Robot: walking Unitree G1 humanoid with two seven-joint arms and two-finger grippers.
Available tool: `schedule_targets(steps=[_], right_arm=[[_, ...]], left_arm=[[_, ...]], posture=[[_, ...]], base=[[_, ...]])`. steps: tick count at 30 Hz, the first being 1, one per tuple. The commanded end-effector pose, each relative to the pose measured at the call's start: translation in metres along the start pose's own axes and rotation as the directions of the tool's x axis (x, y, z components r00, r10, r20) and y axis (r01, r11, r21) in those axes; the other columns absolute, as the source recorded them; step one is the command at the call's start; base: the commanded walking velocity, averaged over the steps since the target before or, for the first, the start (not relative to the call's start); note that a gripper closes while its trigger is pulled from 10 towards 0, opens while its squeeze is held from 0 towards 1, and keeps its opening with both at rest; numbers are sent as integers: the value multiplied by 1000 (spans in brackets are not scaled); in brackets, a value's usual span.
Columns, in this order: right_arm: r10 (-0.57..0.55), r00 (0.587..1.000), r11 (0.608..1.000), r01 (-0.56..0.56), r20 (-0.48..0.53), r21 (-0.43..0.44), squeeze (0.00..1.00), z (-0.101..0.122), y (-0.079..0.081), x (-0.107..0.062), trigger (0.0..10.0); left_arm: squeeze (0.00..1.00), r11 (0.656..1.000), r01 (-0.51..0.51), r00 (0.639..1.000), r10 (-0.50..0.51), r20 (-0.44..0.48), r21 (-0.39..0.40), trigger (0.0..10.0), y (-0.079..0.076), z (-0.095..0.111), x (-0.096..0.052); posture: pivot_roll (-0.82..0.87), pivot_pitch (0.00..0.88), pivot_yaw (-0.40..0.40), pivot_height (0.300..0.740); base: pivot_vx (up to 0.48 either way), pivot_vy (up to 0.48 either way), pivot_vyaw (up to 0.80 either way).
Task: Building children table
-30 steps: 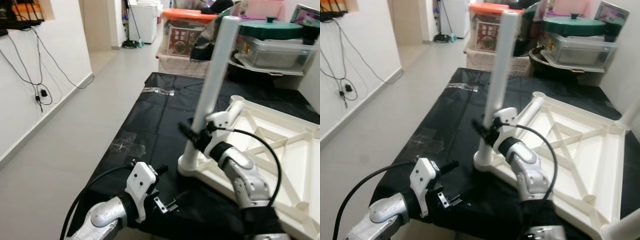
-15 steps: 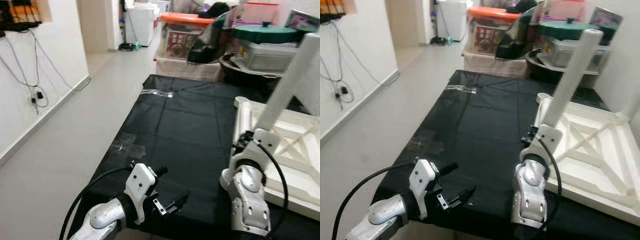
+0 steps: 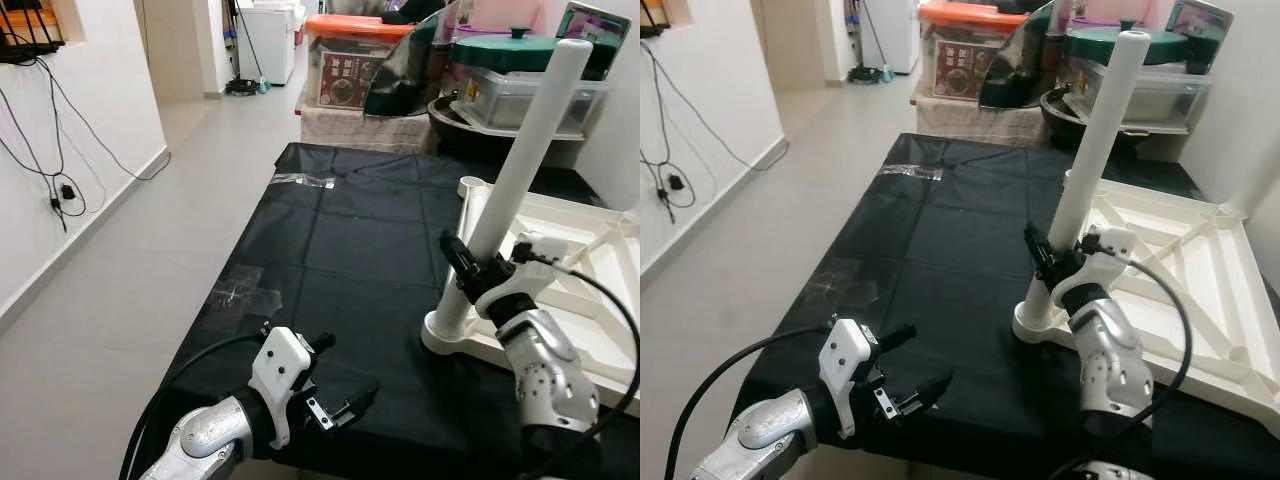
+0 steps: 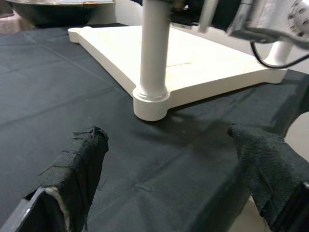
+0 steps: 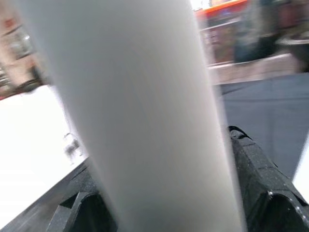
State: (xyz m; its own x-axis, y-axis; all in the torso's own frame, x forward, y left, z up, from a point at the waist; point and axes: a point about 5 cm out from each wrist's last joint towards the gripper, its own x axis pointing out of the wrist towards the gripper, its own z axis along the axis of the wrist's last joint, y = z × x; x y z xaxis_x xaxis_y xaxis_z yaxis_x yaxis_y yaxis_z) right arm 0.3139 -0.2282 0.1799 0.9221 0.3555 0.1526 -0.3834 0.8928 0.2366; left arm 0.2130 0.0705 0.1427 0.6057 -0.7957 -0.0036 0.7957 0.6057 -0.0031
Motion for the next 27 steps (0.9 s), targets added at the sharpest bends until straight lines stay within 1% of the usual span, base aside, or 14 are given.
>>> schedule_targets(steps=[1, 7, 9, 14, 15, 16, 17, 18, 20, 21, 22, 23, 26, 27], right_arm=[[286, 953, 958, -282, -97, 49, 0, -6, 16, -1, 10000], [517, 834, 853, -521, -195, 30, 0, -8, 33, 6, 10000], [663, 708, 738, -672, -245, 57, 0, -10, 42, 14, 10000], [710, 633, 680, -731, -309, 65, 0, -18, 49, 17, 10000], [707, 630, 678, -732, -321, 59, 0, -21, 51, 19, 0], [707, 627, 676, -735, -327, 55, 0, -24, 53, 19, 0], [651, 689, 728, -685, -319, 6, 0, -26, 51, 24, 0], [651, 689, 728, -685, -319, 6, 0, -26, 51, 24, 0], [500, 821, 831, -544, -277, -112, 0, -27, 45, 31, 0], [500, 821, 831, -544, -277, -112, 0, -27, 45, 31, 0], [125, 977, 968, -159, -174, -194, 0, -24, 25, 37, 0], [125, 977, 968, -159, -174, -194, 0, -24, 25, 37, 0], [-93, 989, 974, 66, -117, -215, 0, -22, 12, 34, 0], [-270, 961, 942, 249, -67, -223, 0, -20, 3, 26, 0]], left_arm=[[0, 1000, 4, 1000, -4, 2, 3, 10000, -1, -1, 1], [0, 1000, 2, 1000, -2, 3, 6, 10000, 0, -1, 1], [0, 1000, -1, 1000, 1, 2, 6, 10000, 0, -2, 1], [0, 1000, -4, 1000, 4, 2, 5, 10000, 0, -2, 1], [0, 1000, -5, 1000, 5, 2, 5, 10000, 0, -2, 0], [0, 1000, -6, 1000, 6, 2, 5, 10000, 0, -3, 0], [0, 1000, -7, 1000, 7, 2, 6, 10000, 1, -3, 0], [0, 1000, -7, 1000, 7, 2, 6, 10000, 1, -3, 0], [0, 1000, -7, 1000, 7, 2, 6, 10000, 0, -2, 0], [0, 1000, -7, 1000, 7, 2, 6, 10000, 0, -2, 0], [0, 1000, -6, 1000, 6, 2, 5, 10000, 1, -2, 0], [0, 1000, -6, 1000, 6, 2, 5, 10000, 1, -2, 0], [0, 1000, -5, 1000, 5, 2, 5, 10000, 1, -1, 1], [0, 1000, -5, 1000, 5, 2, 4, 10000, 1, -1, 1]], posture=[[218, 0, -58, 740], [234, 0, -71, 740], [239, 0, -74, 740], [245, 0, -77, 740], [250, 0, -82, 740], [250, 0, -82, 740], [249, 0, -80, 740], [249, 0, -80, 740], [245, 0, -78, 740], [245, 0, -78, 740], [230, 0, -67, 740], [230, 0, -67, 740], [228, 0, -64, 740], [217, 0, -55, 740]], base=[[0, 0, 0], [0, 0, 0], [0, 0, 0], [0, 0, 0], [0, 0, 0], [0, 0, 0], [0, 0, 0], [0, 0, 0], [0, 0, 0], [0, 0, 0], [0, 0, 0], [0, 0, 0], [0, 0, 0], [0, 0, 0]])
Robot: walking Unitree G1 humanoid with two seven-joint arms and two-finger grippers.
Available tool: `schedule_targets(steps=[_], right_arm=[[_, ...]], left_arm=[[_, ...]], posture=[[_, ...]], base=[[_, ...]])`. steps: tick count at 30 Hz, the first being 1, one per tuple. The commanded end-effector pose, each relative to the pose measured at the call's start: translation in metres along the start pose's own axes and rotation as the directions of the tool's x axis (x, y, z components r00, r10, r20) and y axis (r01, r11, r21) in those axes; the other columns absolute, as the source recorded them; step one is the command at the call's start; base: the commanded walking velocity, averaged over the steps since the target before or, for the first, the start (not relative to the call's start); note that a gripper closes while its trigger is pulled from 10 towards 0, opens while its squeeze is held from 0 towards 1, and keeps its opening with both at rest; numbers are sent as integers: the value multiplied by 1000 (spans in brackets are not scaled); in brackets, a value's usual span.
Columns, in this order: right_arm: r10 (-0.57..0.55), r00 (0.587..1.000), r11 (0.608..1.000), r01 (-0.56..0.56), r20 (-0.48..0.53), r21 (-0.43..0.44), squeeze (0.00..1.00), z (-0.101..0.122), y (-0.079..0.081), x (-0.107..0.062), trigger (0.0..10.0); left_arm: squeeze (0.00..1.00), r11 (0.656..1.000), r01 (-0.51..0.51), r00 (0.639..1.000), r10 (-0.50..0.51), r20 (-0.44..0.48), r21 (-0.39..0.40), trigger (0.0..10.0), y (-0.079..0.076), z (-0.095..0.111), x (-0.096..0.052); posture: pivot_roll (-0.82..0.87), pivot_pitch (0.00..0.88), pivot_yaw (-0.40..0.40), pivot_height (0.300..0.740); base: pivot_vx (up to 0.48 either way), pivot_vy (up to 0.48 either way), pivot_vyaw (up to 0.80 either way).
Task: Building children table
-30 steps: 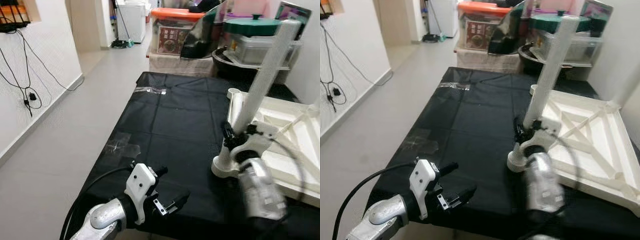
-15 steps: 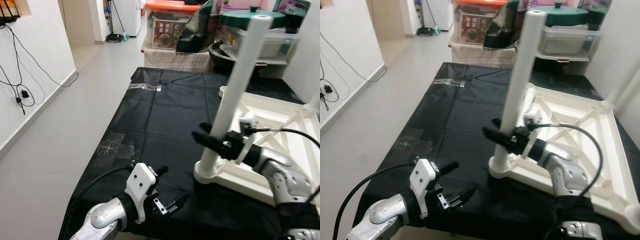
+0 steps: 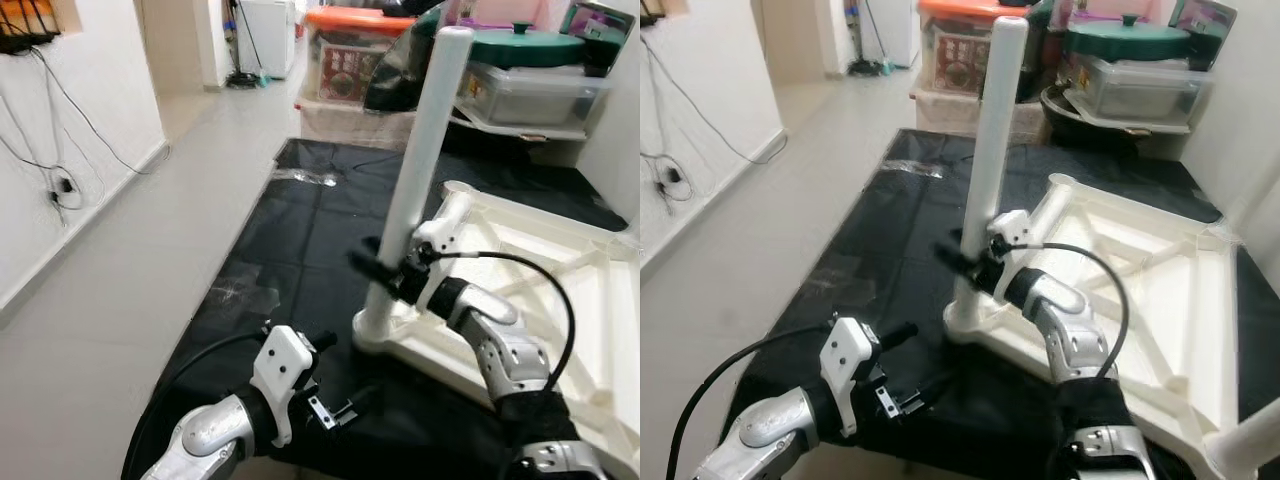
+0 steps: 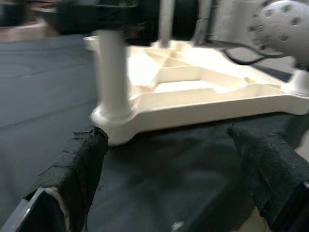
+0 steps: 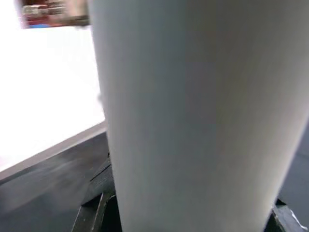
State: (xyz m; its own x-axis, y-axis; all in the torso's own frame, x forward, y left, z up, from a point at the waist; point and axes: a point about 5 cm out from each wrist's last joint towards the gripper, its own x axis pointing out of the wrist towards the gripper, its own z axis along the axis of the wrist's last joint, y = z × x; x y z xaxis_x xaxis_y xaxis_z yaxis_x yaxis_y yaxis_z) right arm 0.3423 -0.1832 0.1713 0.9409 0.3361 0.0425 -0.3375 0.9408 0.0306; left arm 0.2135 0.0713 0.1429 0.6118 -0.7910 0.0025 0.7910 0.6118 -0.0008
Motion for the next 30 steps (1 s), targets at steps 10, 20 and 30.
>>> schedule_targets(steps=[10, 20, 30], right_arm=[[-827, 561, 561, 828, -31, 23, 0, -15, -32, -74, 0], [-778, 627, 626, 773, 20, 107, 1000, -15, 6, -49, 10000], [-538, 837, 839, 521, 97, 156, 0, -12, -10, -39, 10000]], left_arm=[[0, 1000, 8, 1000, -8, -5, -3, 10000, 0, 0, 2], [0, 1000, 8, 1000, -8, -5, -3, 10000, 0, 0, 0], [0, 1000, 8, 1000, -8, -8, -2, 10000, 0, -1, -1]], posture=[[216, 0, -56, 740], [216, 0, -58, 740], [217, 0, -57, 740]], base=[[0, 0, 0], [0, 0, 0], [0, 0, 0]])
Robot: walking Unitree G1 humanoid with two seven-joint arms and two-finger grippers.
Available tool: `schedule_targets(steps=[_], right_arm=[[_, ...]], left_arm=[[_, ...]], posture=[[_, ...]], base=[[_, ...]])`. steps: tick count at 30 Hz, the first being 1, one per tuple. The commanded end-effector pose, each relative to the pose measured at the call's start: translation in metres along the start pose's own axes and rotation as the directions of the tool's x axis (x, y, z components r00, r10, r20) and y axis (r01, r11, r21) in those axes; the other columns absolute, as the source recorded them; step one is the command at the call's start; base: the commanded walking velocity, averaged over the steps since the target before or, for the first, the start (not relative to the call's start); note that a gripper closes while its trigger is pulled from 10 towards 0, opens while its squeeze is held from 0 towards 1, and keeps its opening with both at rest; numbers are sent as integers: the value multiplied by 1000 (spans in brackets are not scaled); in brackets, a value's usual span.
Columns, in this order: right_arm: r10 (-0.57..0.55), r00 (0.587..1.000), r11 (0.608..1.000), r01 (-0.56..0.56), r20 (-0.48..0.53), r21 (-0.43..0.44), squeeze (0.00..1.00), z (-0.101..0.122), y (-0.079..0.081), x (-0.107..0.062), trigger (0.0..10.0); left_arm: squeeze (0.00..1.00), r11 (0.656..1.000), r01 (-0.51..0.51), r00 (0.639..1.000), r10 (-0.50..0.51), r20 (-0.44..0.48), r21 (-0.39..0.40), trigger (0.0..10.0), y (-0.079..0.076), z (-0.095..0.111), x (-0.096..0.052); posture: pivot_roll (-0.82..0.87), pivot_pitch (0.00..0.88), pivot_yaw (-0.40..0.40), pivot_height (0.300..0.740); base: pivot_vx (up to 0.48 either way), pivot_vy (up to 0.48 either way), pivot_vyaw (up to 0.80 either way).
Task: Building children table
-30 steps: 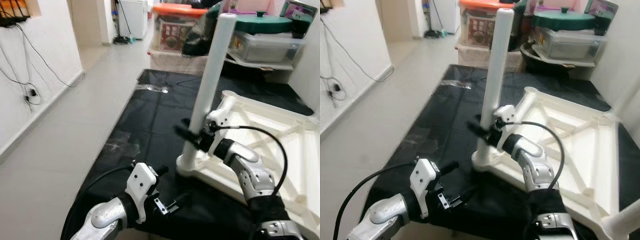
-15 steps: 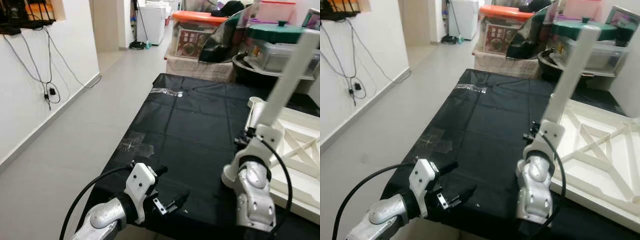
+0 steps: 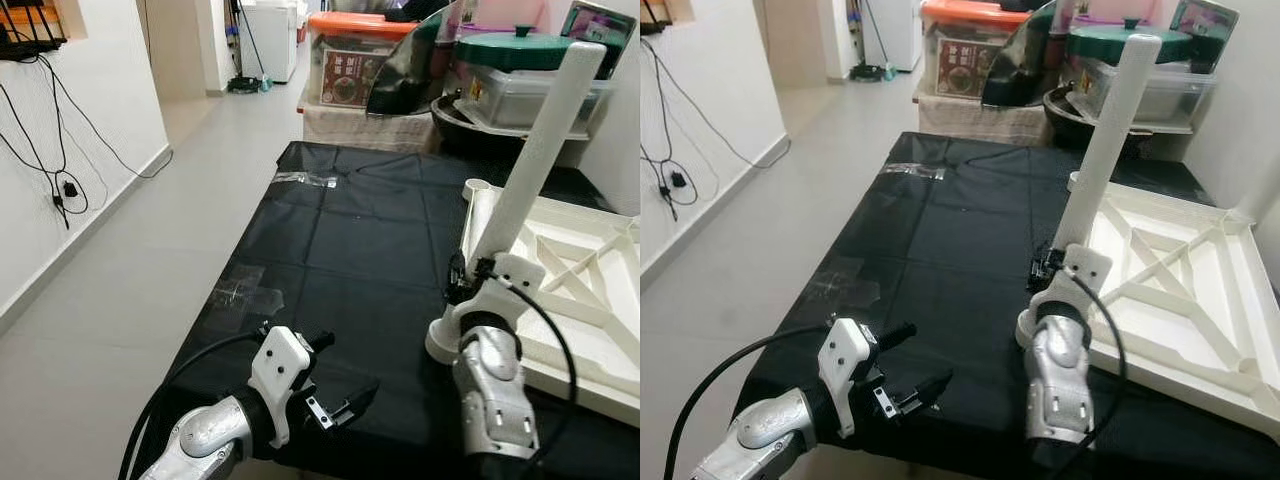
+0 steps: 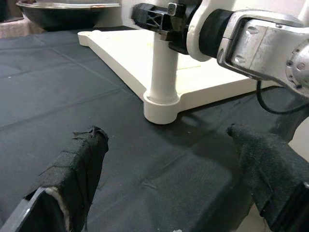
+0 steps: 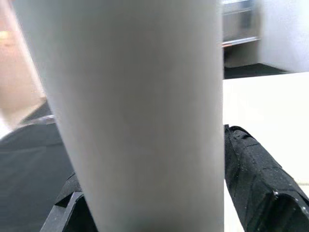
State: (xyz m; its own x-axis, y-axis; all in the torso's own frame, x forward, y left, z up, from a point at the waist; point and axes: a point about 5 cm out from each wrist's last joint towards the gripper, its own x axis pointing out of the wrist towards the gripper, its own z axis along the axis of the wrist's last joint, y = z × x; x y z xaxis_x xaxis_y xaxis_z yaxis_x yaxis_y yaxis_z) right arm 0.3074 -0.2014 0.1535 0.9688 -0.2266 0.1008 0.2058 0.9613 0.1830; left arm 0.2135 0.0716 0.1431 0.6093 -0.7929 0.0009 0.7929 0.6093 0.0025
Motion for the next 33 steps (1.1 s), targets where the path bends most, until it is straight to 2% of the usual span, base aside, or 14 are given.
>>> schedule_targets(steps=[1, 4, 8, 11, 13, 15, 21, 23, 24, 27, 28, 29, 30, 33], right_arm=[[142, 990, 989, -141, -16, 40, 0, 4, -6, 7, 10000], [345, 937, 938, -341, -56, 66, 0, 6, -11, 11, 10000], [670, 735, 742, -659, -101, 127, 0, 16, -7, 10, 10000], [704, 704, 710, -691, -98, 135, 0, 17, -6, 10, 10000], [760, 642, 650, -747, -104, 136, 0, 18, -2, 9, 10000], [846, 515, 531, -837, -137, 132, 0, 15, 12, 7, 10000], [906, 391, 416, -896, -164, 156, 0, 7, 29, 4, 10000], [907, 391, 413, -899, -157, 144, 0, 6, 33, 3, 10000], [864, 477, 495, -862, -159, 104, 0, 6, 35, 9, 0], [800, 579, 592, -804, -157, 55, 0, 5, 36, 17, 0], [705, 692, 703, -711, -154, 23, 0, 5, 29, 25, 0], [705, 692, 703, -711, -154, 23, 0, 5, 29, 25, 0], [502, 851, 859, -511, -154, -27, 0, 4, 13, 33, 0], [405, 901, 908, -417, -154, -49, 0, 4, 4, 35, 0]], left_arm=[[0, 1000, 5, 1000, -5, -6, -5, 10000, -1, -2, 0], [0, 1000, 5, 1000, -5, -5, -4, 10000, -1, -2, 0], [0, 1000, 8, 1000, -8, -5, -2, 10000, -1, -2, 1], [0, 1000, 8, 1000, -8, -5, -2, 10000, -1, -2, 1], [0, 1000, 8, 1000, -8, -5, 0, 10000, -1, -2, 1], [0, 1000, 9, 1000, -9, -5, 3, 10000, -1, -2, 1], [0, 1000, 8, 1000, -8, -6, 6, 10000, -1, -2, 1], [0, 1000, 8, 1000, -8, -7, 6, 10000, -1, -2, 0], [0, 1000, 7, 1000, -7, -7, 5, 10000, -1, -2, 0], [0, 1000, 6, 1000, -6, -8, 3, 10000, -1, -2, 0], [0, 1000, 5, 1000, -5, -8, 3, 10000, -1, -2, 0], [0, 1000, 5, 1000, -5, -8, 3, 10000, -1, -2, 0], [0, 1000, 3, 1000, -3, -8, 2, 10000, -1, -3, -1], [0, 1000, 3, 1000, -3, -8, 2, 10000, -2, -3, -1]], posture=[[218, 0, -57, 740], [220, 0, -61, 740], [218, 0, -58, 740], [218, 0, -58, 740], [224, 0, -62, 740], [234, 0, -67, 740], [237, 0, -68, 740], [237, 0, -68, 740], [236, 0, -69, 740], [236, 0, -69, 740], [229, 0, -67, 740], [229, 0, -67, 740], [226, 0, -65, 740], [226, 0, -65, 740]], base=[[0, 0, 0], [0, 0, 0], [0, 0, 0], [0, 0, 0], [0, 0, 0], [0, 0, 0], [0, 0, 0], [0, 0, 0], [0, 0, 0], [0, 0, 0], [0, 0, 0], [0, 0, 0], [0, 0, 0], [0, 0, 0]])
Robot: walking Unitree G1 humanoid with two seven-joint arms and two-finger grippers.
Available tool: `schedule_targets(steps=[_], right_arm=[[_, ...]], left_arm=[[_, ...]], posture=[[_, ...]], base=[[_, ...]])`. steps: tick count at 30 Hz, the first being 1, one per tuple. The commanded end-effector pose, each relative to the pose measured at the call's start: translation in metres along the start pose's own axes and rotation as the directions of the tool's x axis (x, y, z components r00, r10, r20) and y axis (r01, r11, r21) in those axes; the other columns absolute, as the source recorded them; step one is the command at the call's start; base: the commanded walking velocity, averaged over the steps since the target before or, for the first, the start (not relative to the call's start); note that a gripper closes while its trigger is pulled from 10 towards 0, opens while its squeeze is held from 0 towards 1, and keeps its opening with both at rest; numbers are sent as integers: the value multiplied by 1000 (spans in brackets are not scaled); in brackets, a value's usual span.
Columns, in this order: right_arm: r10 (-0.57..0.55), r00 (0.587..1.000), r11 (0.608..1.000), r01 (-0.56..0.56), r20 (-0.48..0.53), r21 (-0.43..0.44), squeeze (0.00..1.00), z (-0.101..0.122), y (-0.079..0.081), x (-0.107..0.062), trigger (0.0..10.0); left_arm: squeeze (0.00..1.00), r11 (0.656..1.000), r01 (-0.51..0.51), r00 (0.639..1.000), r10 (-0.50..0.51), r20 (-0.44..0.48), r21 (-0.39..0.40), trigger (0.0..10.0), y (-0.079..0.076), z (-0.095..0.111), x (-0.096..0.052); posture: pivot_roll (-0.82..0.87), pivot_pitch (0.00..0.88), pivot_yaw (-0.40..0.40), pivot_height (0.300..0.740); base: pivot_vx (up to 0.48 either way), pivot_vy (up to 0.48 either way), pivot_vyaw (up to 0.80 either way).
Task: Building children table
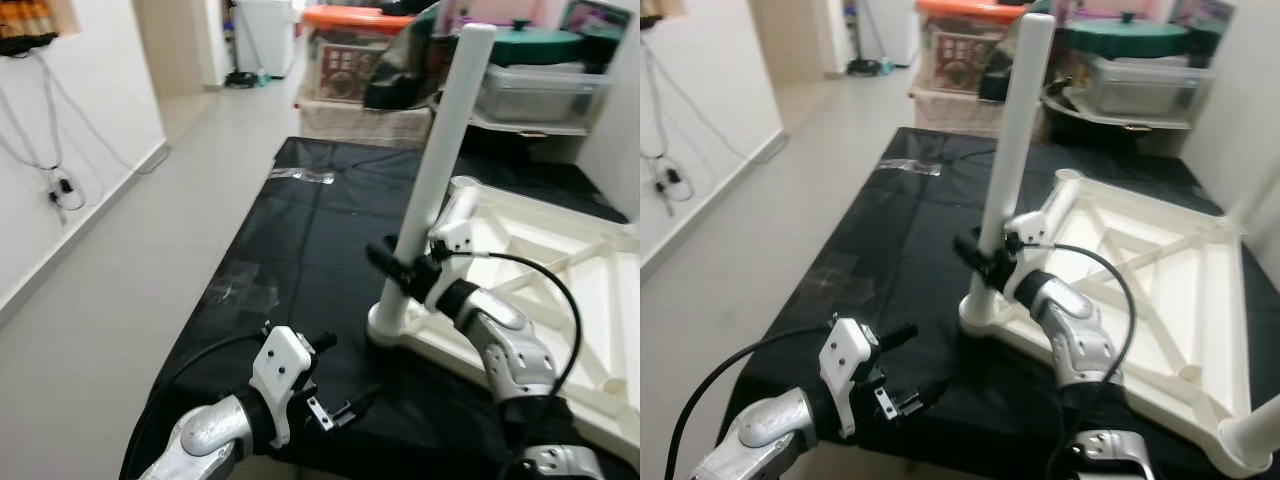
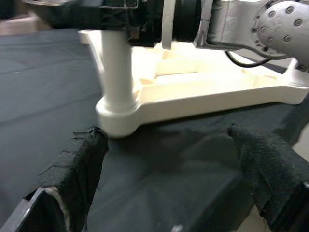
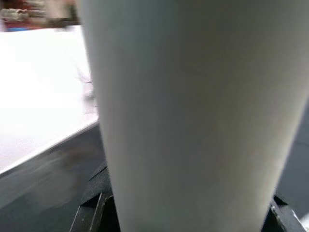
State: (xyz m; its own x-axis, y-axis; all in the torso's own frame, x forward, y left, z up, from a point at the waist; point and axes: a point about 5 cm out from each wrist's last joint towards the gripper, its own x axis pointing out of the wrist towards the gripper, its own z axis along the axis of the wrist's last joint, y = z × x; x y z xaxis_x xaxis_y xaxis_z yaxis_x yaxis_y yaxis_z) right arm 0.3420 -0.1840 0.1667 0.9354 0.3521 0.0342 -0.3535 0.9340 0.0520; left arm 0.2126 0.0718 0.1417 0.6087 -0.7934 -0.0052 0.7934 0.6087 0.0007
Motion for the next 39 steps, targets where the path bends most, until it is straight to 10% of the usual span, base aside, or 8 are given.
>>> schedule_targets(steps=[1, 13, 14, 15, 16, 22, 23, 39], right_arm=[[-283, 959, 959, 283, -15, 19, 0, -6, -30, -16, 0], [-888, 457, 456, 890, 50, -26, 0, -10, -44, -110, 0], [-880, 473, 474, 881, 48, -1, 0, -11, -36, -110, 5176], [-864, 502, 503, 864, 47, 17, 0, -12, -31, -107, 5176], [-838, 543, 545, 839, 54, 12, 1000, -13, -26, -102, 10000], [-816, 574, 568, 818, 72, -83, 953, -18, -17, -99, 10000], [-804, 584, 572, 811, 109, -126, 0, -19, -14, -106, 10000], [-460, 868, 888, 450, -189, -97, 0, -63, -14, -180, 10000]], left_arm=[[0, 1000, 1, 1000, -1, -2, 3, 10000, -1, -1, 0], [0, 1000, -3, 1000, 3, -2, -5, 10000, -1, -2, 0], [0, 1000, -4, 1000, 4, -3, -7, 10000, -1, -1, 0], [0, 1000, -4, 1000, 4, -3, -8, 10000, -1, -1, 0], [0, 1000, -4, 1000, 4, -3, -9, 10000, 0, -1, 1], [0, 1000, -6, 1000, 6, -3, -8, 10000, 0, -1, 1], [0, 1000, -6, 1000, 6, -4, -7, 10000, 0, -1, 0], [0, 1000, -7, 1000, 7, -6, -17, 10000, -3, -1, -1]], posture=[[226, 0, -65, 740], [198, 0, -48, 740], [198, 0, -48, 740], [198, 0, -48, 740], [195, 0, -50, 740], [199, 0, -54, 740], [197, 0, -57, 740], [168, 0, -45, 740]], base=[[0, 0, 0], [0, 0, 0], [0, 0, 0], [0, 0, 0], [0, 0, 0], [0, 0, 0], [0, 0, 0], [0, 0, 0]])
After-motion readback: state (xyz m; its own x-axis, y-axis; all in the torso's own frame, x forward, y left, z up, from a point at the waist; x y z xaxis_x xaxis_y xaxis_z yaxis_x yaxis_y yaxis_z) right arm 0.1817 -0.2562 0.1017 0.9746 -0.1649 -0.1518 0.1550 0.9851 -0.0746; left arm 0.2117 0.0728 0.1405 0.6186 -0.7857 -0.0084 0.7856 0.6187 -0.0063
